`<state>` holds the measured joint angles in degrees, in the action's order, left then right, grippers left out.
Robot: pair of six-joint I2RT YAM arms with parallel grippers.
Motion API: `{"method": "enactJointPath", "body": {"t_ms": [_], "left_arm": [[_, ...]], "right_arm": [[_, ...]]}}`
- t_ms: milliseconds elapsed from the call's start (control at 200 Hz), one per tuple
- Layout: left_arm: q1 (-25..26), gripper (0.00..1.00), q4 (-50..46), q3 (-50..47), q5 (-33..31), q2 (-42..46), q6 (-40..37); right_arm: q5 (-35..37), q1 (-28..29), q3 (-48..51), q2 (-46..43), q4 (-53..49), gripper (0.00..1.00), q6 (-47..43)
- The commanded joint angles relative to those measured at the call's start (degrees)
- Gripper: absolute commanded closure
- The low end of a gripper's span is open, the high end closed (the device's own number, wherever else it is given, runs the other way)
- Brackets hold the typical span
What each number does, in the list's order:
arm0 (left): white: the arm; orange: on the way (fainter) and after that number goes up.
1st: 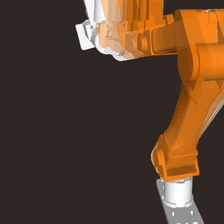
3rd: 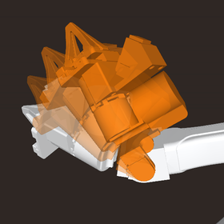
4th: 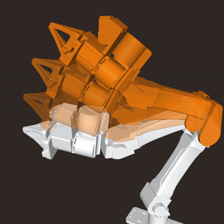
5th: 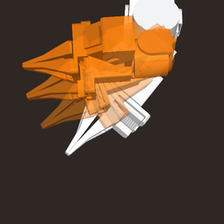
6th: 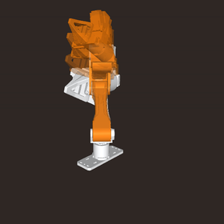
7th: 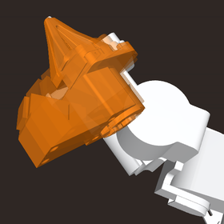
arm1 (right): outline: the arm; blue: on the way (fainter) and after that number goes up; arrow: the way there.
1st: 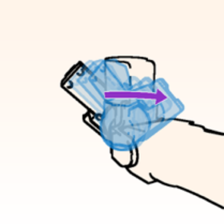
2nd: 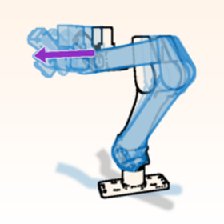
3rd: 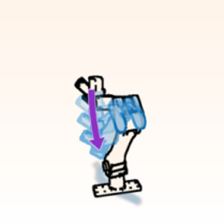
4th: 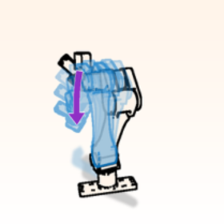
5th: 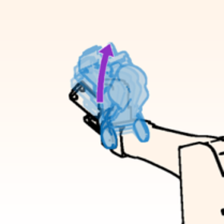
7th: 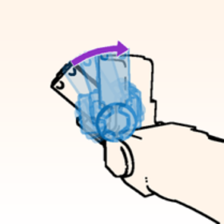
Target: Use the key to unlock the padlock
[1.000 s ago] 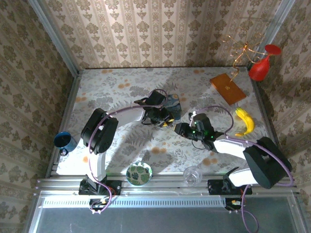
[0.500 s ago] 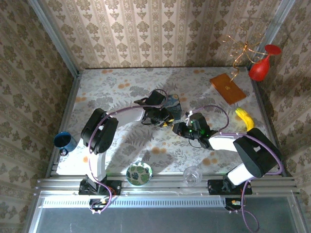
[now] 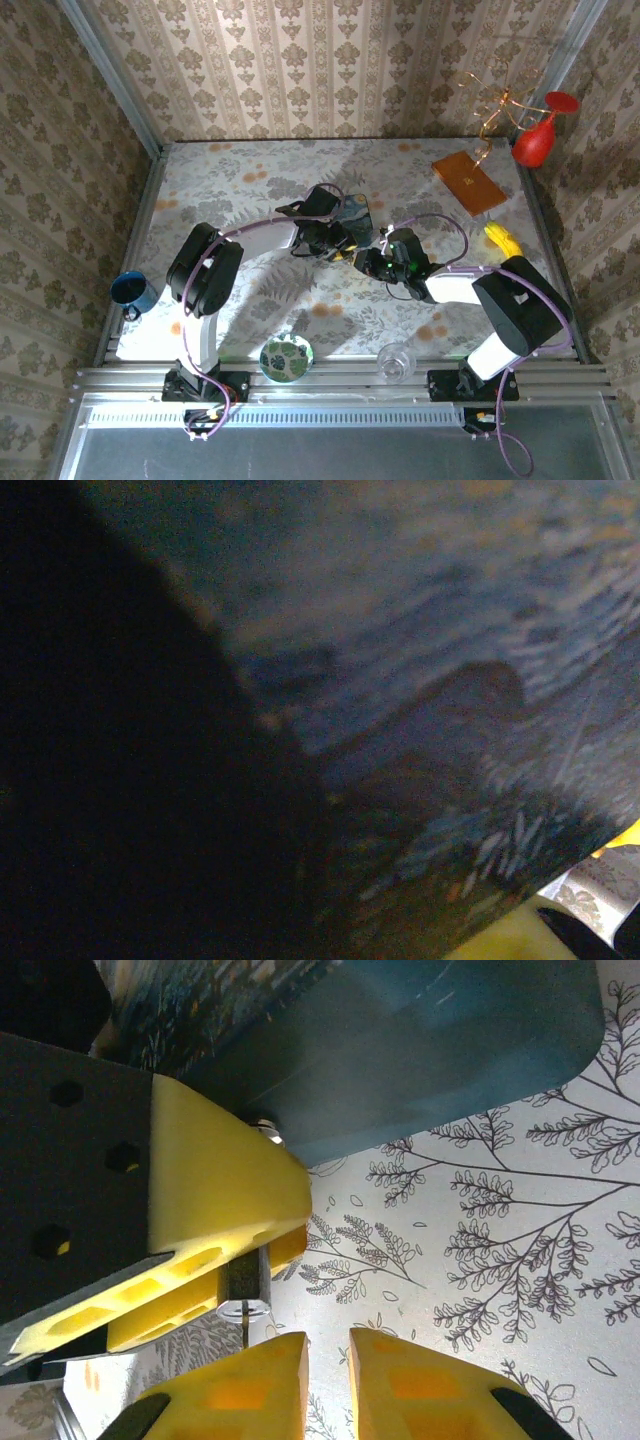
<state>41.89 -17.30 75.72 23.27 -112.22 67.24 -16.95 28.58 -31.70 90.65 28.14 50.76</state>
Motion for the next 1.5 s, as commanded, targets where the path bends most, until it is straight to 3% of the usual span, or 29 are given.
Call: {"method": "enactJointPath", "body": {"t_ms": [0,385,530,685,1381,1496], "left_arm": [[1.61,1.0,-5.36,-1.88,10.13,-1.15,4.28],[0.52,1.0,-2.03,-4.01,9.54,0.34,6.73],[0.37,1.0,-2.11,-3.74,9.45,0.34,6.59],[0.36,1.0,-2.27,-3.5,9.74,0.08,6.59],[0.46,1.0,-3.57,-2.87,10.15,-0.54,5.66],[0.47,1.0,-4.03,-2.62,10.16,-0.62,5.49]], "right_arm": [[0.65,-0.1,-2.67,0.49,4.09,0.82,0.54],[5.79,-0.1,4.44,-7.11,1.84,0.81,0.86],[7.19,0.35,4.31,-9.89,-1.53,0.69,-2.1],[12.22,3.43,1.02,-13.18,-10.69,0.66,-8.53],[16.91,5.34,-5.29,-12.79,-22.89,0.68,-18.58],[14.75,3.94,-5.46,-13.37,-23.69,0.68,-20.18]]}}
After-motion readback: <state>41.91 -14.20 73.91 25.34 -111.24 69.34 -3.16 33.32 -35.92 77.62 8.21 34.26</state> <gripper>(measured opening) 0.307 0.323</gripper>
